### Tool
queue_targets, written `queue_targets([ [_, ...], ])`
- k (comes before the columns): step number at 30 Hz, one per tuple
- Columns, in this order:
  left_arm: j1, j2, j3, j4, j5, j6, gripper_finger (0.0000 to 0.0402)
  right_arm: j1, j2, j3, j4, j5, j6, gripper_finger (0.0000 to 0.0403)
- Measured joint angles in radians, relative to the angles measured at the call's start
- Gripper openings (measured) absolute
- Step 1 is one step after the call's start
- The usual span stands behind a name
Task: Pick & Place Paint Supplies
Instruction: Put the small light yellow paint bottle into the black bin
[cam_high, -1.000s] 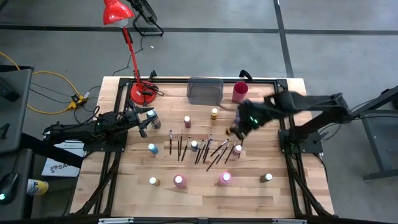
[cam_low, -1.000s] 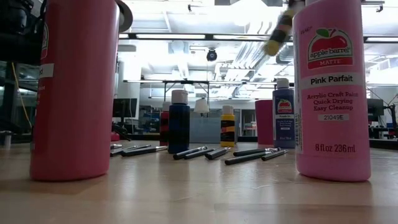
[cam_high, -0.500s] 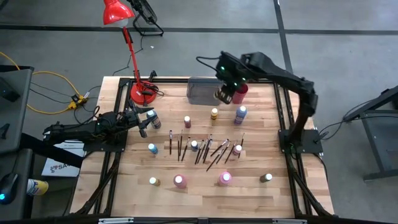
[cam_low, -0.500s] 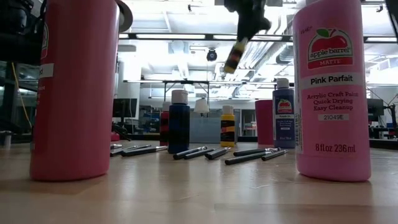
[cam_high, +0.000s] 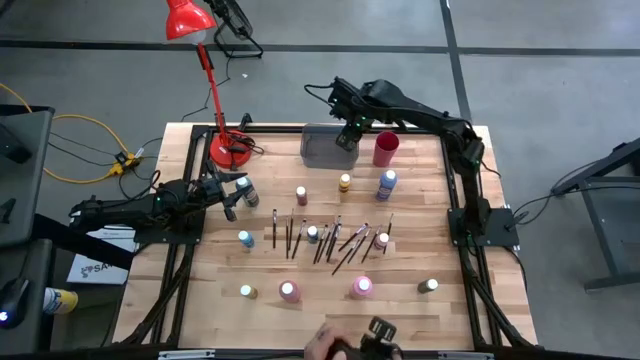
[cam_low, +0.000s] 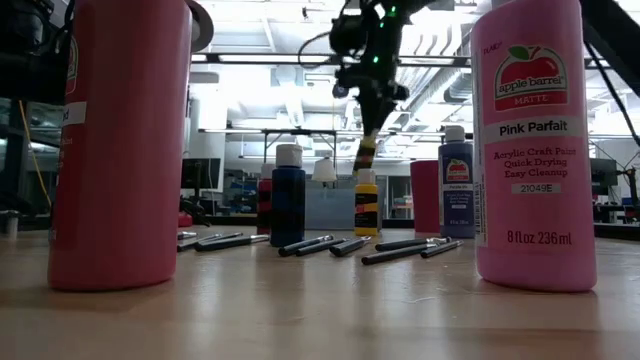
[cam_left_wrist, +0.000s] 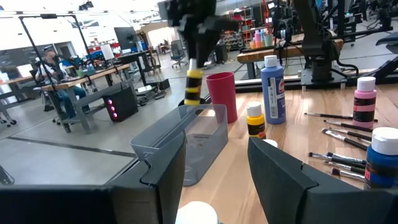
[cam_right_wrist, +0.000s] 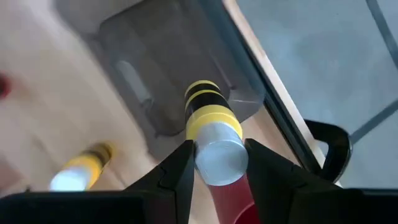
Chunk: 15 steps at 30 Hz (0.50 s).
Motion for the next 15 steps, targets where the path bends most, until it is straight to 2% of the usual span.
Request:
queue_targets([
  [5,0.0,0.0,0.0,0.0,0.0,0.0,0.0171,-0.029,0.051,0.0,-0.004,0.002,0.122,0.0121],
  [15,0.0,0.0,0.0,0.0,0.0,0.0,0.0171,-0.054,0.136,0.0,0.031,-0.073,0.277,0.0122],
])
